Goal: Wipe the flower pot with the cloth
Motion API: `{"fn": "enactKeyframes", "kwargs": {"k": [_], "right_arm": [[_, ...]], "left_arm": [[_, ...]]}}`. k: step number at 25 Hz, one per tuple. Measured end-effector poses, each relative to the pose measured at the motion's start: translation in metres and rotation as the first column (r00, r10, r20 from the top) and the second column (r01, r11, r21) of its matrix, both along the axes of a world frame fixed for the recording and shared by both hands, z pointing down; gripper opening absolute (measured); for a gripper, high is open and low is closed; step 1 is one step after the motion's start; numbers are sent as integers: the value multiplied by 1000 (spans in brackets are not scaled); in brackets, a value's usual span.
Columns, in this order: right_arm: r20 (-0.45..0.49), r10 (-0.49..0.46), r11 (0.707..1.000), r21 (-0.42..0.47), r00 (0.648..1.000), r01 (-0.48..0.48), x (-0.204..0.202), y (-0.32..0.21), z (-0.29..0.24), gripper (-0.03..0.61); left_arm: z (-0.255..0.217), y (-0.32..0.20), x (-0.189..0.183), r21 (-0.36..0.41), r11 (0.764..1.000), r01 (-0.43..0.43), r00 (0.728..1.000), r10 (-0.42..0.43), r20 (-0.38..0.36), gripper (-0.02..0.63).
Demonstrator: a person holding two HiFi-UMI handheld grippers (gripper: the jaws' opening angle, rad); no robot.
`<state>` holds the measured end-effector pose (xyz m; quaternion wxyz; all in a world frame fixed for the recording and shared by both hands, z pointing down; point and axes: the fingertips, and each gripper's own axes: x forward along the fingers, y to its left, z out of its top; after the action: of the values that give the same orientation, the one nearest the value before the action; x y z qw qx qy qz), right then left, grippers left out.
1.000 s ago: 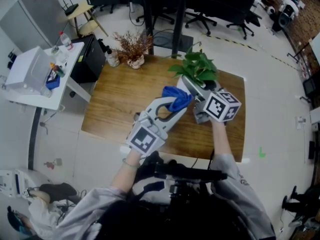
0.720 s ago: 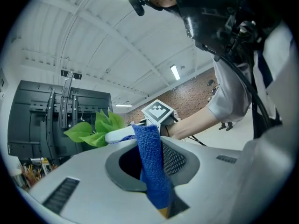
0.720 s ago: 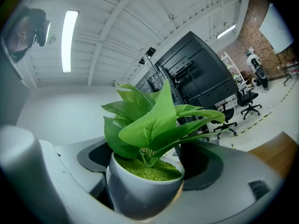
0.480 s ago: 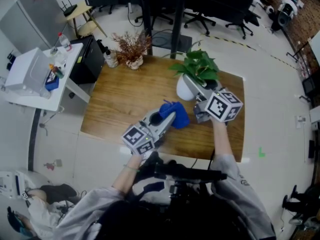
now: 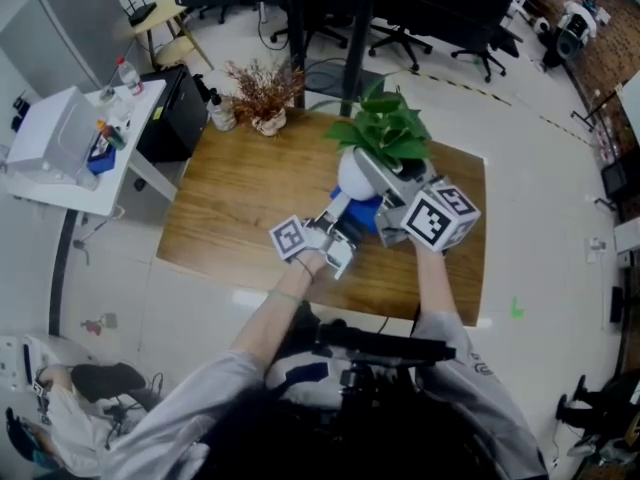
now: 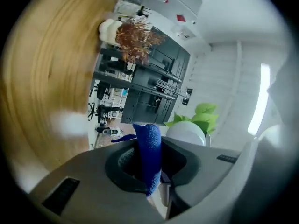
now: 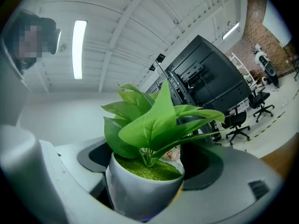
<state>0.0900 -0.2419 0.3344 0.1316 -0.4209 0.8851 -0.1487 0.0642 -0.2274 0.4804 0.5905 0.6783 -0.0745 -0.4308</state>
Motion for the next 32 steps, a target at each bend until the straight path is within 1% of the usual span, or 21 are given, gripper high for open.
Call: {"fn": "enactKeyframes", "kwargs": {"k": [2, 3, 4, 6, 8, 10, 13, 16, 18, 21, 28, 30, 32], "right_arm": [[-24, -9, 1000, 7, 1000, 9, -2, 3, 1, 454], [-33, -14, 1000, 10, 999, 14, -2, 4, 2, 456], [-36, -17, 1000, 14, 999, 18, -2, 5, 2, 455], [-29, -22, 999, 23, 999, 23, 0, 6, 2, 456], [-18, -25, 999, 29, 1000, 25, 1, 8, 2, 455], [-15, -23, 999, 32, 1000, 23, 4, 8, 2, 456], [-20, -11, 999, 34, 1000, 12, 7, 8, 3, 455], [-34, 2, 999, 33, 999, -1, 12, 7, 4, 454], [-44, 12, 999, 33, 999, -11, 17, 6, 6, 455], [-51, 28, 999, 29, 998, -26, 25, 5, 8, 455], [-86, 56, 998, 9, 995, -56, 36, 4, 22, 454], [-111, 70, 998, 3, 991, -70, 39, 4, 29, 454], [-150, 89, 996, -14, 985, -92, 41, 5, 39, 455]], "left_arm": [[-3, 3, 7, -38, 998, -48, 995, 45, -88, 67], [-4, 4, 8, -54, 996, -70, 988, 62, -141, 67], [-5, 4, 8, -74, 993, -92, 977, 75, -202, 67], [-1, 3, 8, -121, 982, -143, 944, 99, -315, 67], [5, 5, 11, -156, 968, -199, 916, 127, -380, 67], [8, 9, 15, -176, 956, -237, 900, 148, -410, 67], [13, 12, 12, -196, 949, -247, 892, 143, -429, 67], [15, 13, 5, -190, 953, -238, 904, 145, -402, 67], [16, 13, -2, -187, 955, -228, 907, 139, -397, 67], [15, 8, -15, -196, 960, -201, 904, 104, -415, 67], [4, -3, -53, -184, 976, -117, 897, 24, -442, 67], [7, -5, -65, -188, 978, -88, 906, 1, -424, 67], [13, -5, -74, -194, 979, -61, 927, -17, -375, 67]]}}
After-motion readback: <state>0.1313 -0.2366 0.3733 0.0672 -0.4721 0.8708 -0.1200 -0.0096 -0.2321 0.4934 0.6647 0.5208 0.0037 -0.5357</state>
